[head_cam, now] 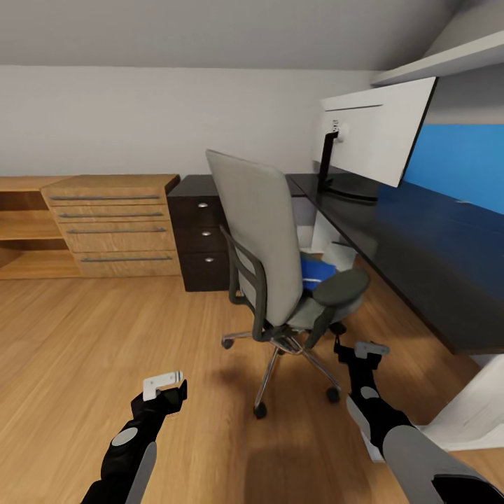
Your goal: In the bedroom, organize the workspace by keeping the computer under the desk, ensuring the monitor is on the desk, placing the keyboard on the desk next to the monitor, placing the mouse on the desk next to the keyboard, moving the folder from the swivel chair onto the desk next to the mouse, stacking the notebook on top of the folder with the pen on top of the notebook, and positioning the swivel chair next to the desk.
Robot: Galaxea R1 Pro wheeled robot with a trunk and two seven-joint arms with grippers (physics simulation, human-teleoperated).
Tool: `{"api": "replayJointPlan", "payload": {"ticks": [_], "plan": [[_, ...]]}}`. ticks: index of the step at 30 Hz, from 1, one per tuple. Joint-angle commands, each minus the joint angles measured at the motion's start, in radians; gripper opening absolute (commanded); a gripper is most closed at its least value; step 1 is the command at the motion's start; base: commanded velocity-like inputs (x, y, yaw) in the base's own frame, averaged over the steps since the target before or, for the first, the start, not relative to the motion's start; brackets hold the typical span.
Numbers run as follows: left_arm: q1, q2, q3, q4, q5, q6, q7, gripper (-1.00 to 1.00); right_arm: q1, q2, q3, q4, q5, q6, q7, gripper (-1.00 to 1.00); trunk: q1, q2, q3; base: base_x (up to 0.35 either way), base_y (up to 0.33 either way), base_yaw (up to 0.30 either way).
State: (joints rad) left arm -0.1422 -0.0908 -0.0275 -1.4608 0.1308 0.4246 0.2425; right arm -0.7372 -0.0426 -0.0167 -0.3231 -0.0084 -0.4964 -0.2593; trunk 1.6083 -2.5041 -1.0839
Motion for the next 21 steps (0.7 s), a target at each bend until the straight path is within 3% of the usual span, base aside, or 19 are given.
{"api": "replayJointPlan", "payload": {"ticks": [1, 13, 21], "plan": [[0.0, 0.0, -0.002, -0.001, 0.01, 0.003, 0.009, 1.0, -0.001, 0.0, -0.002, 0.001, -0.001, -0.004, 0.0, 1.0, 0.0, 0.0, -0.001, 0.227, 0.0, 0.0], [0.0, -0.002, -0.003, 0.0, 0.01, 0.004, 0.009, 1.0, -0.001, -0.002, -0.002, 0.002, -0.001, -0.003, 0.0, 1.0, 0.0, 0.0, -0.001, 0.117, 0.0, 0.0], [0.0, -0.001, -0.003, 0.0, 0.01, 0.004, 0.009, 1.0, -0.001, -0.001, 0.0, 0.001, 0.0, -0.007, 0.0, 1.0, 0.0, 0.0, -0.001, 0.023, 0.0, 0.0]]}}
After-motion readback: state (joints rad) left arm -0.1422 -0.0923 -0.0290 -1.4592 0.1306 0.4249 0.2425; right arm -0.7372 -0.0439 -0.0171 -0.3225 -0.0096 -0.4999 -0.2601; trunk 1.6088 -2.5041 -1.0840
